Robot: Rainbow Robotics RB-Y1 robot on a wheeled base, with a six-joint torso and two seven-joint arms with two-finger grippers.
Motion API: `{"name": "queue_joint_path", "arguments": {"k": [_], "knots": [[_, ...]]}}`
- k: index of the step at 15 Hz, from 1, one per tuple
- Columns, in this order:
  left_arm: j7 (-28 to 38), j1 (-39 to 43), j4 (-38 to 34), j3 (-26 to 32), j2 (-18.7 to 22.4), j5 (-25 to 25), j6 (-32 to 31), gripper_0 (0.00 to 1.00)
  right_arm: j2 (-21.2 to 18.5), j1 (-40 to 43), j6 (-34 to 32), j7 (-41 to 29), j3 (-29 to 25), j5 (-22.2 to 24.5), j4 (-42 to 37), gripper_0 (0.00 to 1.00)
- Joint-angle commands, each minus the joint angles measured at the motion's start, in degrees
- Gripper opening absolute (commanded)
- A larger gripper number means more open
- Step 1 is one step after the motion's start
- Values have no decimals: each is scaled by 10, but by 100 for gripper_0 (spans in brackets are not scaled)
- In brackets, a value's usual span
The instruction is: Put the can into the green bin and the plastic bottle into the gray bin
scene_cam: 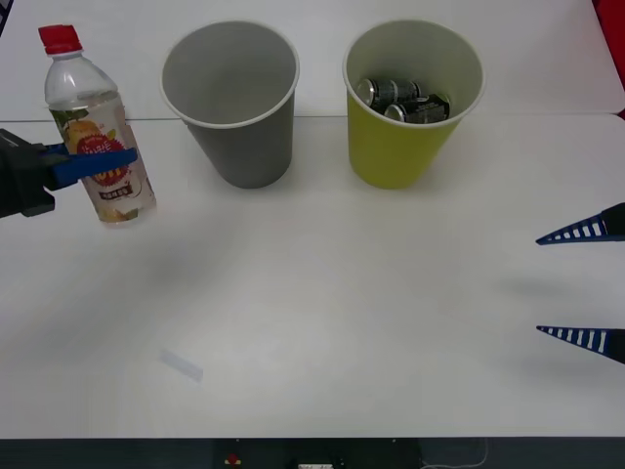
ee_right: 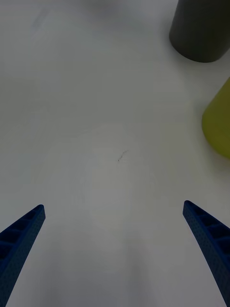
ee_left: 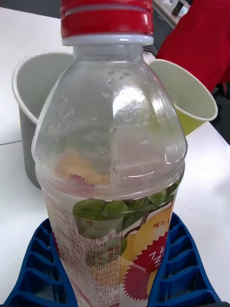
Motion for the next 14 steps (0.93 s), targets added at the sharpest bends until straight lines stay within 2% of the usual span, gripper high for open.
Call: {"name": "queue_joint_path", "arguments": {"k": [1,3,6,11,14], "knots": [[16,-60,2,-11,26,-39,-6,0,0,0,0,0,0,0,0,100],[36,-122,24,-18,30,-54,-46,0,0,0,0,0,0,0,0,100],[33,-228,83,-44,35,-67,-98,0,0,0,0,0,0,0,0,100],[33,-373,188,-152,47,-119,-97,0,0,0,0,0,0,0,0,100],[29,-446,262,-239,47,-131,-60,0,0,0,0,0,0,0,0,100]]}}
